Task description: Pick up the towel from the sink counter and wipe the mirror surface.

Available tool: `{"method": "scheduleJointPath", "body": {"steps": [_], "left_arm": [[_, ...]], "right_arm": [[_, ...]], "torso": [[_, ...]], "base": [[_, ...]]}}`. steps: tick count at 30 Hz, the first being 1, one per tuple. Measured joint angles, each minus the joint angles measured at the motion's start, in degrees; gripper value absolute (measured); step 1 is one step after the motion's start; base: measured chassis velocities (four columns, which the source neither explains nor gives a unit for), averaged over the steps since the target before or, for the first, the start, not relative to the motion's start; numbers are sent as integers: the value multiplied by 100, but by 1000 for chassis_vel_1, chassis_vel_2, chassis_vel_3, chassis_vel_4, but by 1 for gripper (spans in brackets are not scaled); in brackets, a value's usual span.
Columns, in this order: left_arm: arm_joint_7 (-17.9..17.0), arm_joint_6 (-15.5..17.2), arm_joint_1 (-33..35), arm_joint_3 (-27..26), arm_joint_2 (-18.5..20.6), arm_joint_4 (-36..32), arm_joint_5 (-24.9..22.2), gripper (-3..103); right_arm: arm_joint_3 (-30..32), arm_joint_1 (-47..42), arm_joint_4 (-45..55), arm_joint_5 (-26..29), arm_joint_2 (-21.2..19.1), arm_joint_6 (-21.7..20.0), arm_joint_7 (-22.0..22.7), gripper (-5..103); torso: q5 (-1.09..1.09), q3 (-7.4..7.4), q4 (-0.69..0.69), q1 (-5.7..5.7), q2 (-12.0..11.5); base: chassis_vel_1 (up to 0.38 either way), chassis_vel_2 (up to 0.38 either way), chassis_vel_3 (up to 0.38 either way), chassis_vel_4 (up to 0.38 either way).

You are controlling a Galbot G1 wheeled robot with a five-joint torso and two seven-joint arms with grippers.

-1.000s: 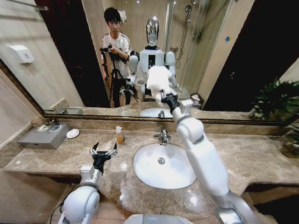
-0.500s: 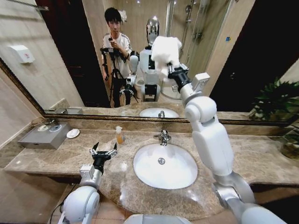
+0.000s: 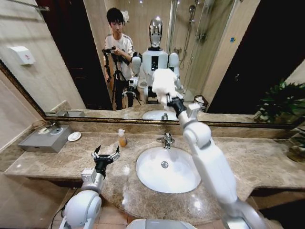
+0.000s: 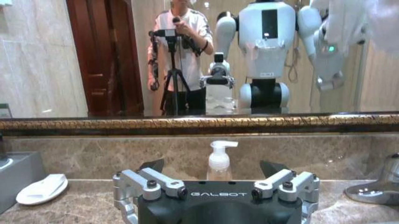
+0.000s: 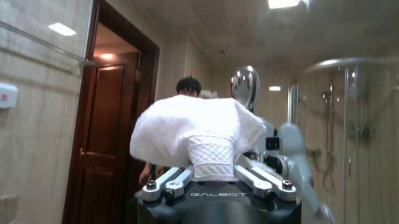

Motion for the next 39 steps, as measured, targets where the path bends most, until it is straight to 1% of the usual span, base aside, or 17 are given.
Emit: {"method": "scheduleJointPath", "body": {"steps": [2, 4, 7, 13, 25, 33, 35, 39], "left_arm": [[0, 0, 0, 0, 0, 0, 0, 100], [0, 0, 0, 0, 0, 0, 0, 100], [0, 0, 0, 0, 0, 0, 0, 100], [0, 0, 0, 0, 0, 0, 0, 100], [1, 0, 0, 0, 0, 0, 0, 100], [1, 0, 0, 0, 0, 0, 0, 100], [0, 0, 0, -1, 0, 0, 0, 100], [0, 0, -1, -1, 1, 0, 0, 100]], "right_arm": [[-26, -342, 29, -77, 22, 129, -11, 12], [-60, -454, 30, -113, 64, 205, 7, 12], [-121, -695, 32, -254, 251, 307, 11, 12], [-96, -655, 2, -449, 277, 307, -16, 12], [-119, -663, 16, -608, 224, 312, 11, 12], [-117, -727, 48, -629, 241, 342, 26, 12], [-164, -743, 71, -662, 258, 343, 23, 12], [-221, -740, 89, -663, 264, 344, 53, 12]], "torso": [[0, 1, -1, 0, 0], [0, 0, 1, 0, 0], [0, 1, 2, 0, -1], [0, 0, 1, 0, 0], [0, 1, 0, 0, 0], [0, 1, 1, 0, 0], [0, 2, 4, 2, -1], [-2, 1, 0, 1, 0]], "base": [[0, 0, 0, 0], [0, 0, 0, 0], [0, 0, 0, 0], [0, 0, 0, 0], [9, 8, -6, -10], [120, 125, -114, -129], [160, 161, -141, -137], [127, 132, -128, -120]]}}
